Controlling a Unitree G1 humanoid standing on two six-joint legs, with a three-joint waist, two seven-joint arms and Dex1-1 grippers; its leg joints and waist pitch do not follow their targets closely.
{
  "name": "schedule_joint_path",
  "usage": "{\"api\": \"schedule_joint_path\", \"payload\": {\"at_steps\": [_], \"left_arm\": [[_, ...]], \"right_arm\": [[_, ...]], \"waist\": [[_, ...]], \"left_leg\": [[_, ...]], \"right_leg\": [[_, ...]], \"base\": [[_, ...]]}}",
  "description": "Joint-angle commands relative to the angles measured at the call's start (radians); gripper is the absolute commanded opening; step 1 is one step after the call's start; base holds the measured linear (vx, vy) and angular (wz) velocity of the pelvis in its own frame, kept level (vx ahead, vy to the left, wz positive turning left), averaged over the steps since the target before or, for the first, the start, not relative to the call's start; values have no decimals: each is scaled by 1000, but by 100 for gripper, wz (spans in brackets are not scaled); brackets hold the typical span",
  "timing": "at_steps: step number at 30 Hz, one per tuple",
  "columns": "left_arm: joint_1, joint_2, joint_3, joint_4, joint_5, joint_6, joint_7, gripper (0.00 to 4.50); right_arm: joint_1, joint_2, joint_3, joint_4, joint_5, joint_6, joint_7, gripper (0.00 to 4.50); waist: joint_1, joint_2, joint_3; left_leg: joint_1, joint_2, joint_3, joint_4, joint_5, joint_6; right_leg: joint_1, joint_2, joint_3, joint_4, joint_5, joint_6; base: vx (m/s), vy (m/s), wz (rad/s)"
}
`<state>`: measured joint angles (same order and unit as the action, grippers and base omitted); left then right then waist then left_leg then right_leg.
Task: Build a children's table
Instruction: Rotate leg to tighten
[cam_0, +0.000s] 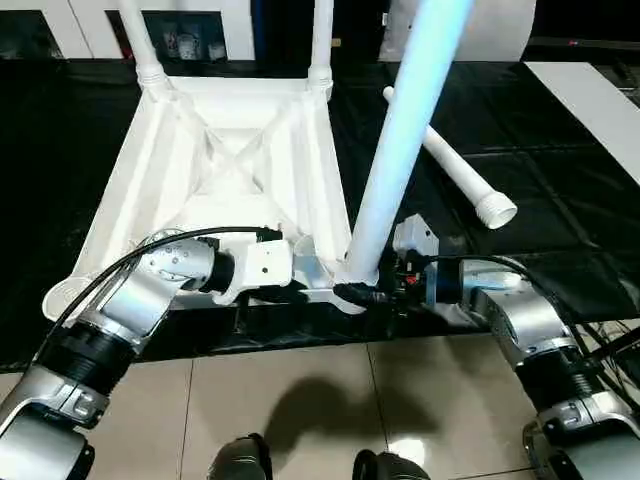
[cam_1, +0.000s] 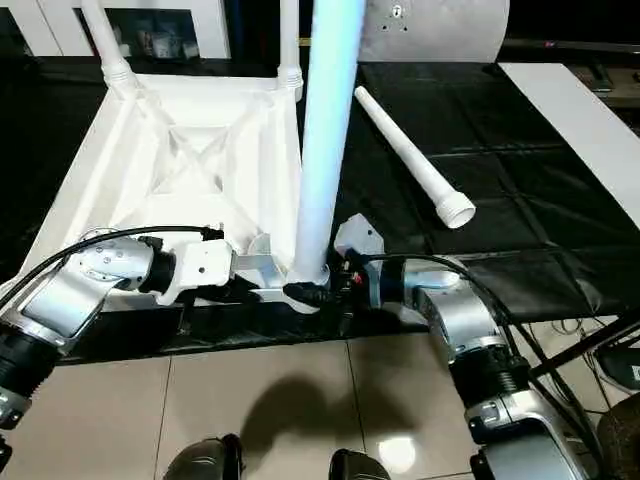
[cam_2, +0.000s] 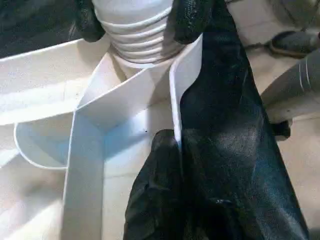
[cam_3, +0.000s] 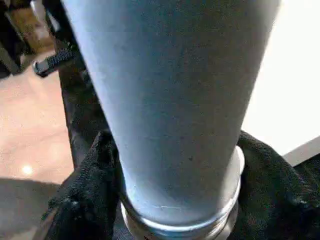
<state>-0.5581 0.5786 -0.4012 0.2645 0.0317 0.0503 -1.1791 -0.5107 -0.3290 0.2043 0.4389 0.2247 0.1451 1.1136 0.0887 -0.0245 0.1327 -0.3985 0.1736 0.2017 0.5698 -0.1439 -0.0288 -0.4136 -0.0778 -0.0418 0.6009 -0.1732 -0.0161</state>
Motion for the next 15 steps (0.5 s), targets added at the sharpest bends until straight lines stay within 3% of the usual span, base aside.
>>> {"api": "schedule_joint_path", "payload": {"at_steps": [1,3,5,6,7,8,9,10,11,12,13,14,15], "left_arm": [[37,-19,-18,-31,3,60,16,0],[54,-43,12,-66,-7,134,81,0],[69,-72,35,-97,-9,196,144,0],[74,-95,48,-110,-11,227,182,0],[81,-135,72,-128,-14,276,247,0],[85,-169,91,-142,-19,320,295,0],[88,-202,106,-154,-19,358,342,0],[89,-207,109,-156,-19,364,350,0],[92,-244,125,-171,-13,403,399,0],[94,-283,138,-190,-10,449,445,0],[94,-325,146,-206,3,480,498,0],[94,-361,149,-218,12,503,540,0],[91,-389,146,-225,26,515,576,0]], "right_arm": [[15,21,3,-13,-1,54,-51,282],[8,59,0,12,-39,76,-151,279],[-9,105,-18,47,-57,102,-255,277],[-20,129,-33,66,-53,111,-298,277],[-38,163,-57,94,-43,123,-359,276],[-52,185,-69,116,-43,126,-401,276],[-68,203,-78,143,-50,124,-452,276],[-71,206,-80,147,-51,124,-459,275],[-86,224,-90,172,-57,125,-509,275],[-104,243,-103,200,-63,125,-566,275],[-122,261,-115,229,-65,124,-614,275],[-136,278,-129,252,-66,126,-647,275],[-147,289,-133,272,-71,126,-669,275]], "waist": [[-4,6,-82],[-7,8,-76],[-18,6,-69],[-22,4,-66],[-28,4,-64],[-42,2,-62],[-43,3,-63],[-54,0,-63],[-57,1,-65],[-59,-5,-66],[-60,-5,-68],[-58,-4,-68],[-57,-4,-66]], "left_leg": [[32,61,-24,-65,-220,30],[34,60,-25,-69,-253,18],[30,59,-31,-78,-324,-15],[39,57,-36,-80,-380,-36],[39,59,-39,-80,-399,-45],[36,55,-46,-81,-421,-63],[40,56,-47,-80,-426,-63],[34,54,-49,-81,-422,-60],[30,55,-49,-81,-413,-61],[26,53,-48,-82,-400,-50],[28,54,-46,-81,-391,-47],[40,51,-40,-73,-387,-34],[39,51,-39,-73,-380,-26]], "right_leg": [[41,-69,43,-55,-176,-245],[35,-69,43,-63,-232,-240],[36,-72,43,-69,-353,-212],[31,-75,43,-81,-453,-183],[27,-78,45,-80,-475,-179],[31,-80,41,-87,-543,-161],[27,-81,41,-91,-554,-153],[30,-79,40,-91,-543,-150],[33,-78,39,-89,-526,-150],[35,-75,37,-93,-512,-142],[34,-75,40,-89,-491,-146],[23,-74,43,-97,-485,-150],[23,-74,44,-99,-477,-151]], "base": [[0,0,0],[0,0,0],[0,0,0],[0,0,0],[0,0,0],[0,0,0],[0,0,0],[0,0,0],[0,0,0],[0,0,0],[0,0,0],[0,0,0],[0,0,0]]}}
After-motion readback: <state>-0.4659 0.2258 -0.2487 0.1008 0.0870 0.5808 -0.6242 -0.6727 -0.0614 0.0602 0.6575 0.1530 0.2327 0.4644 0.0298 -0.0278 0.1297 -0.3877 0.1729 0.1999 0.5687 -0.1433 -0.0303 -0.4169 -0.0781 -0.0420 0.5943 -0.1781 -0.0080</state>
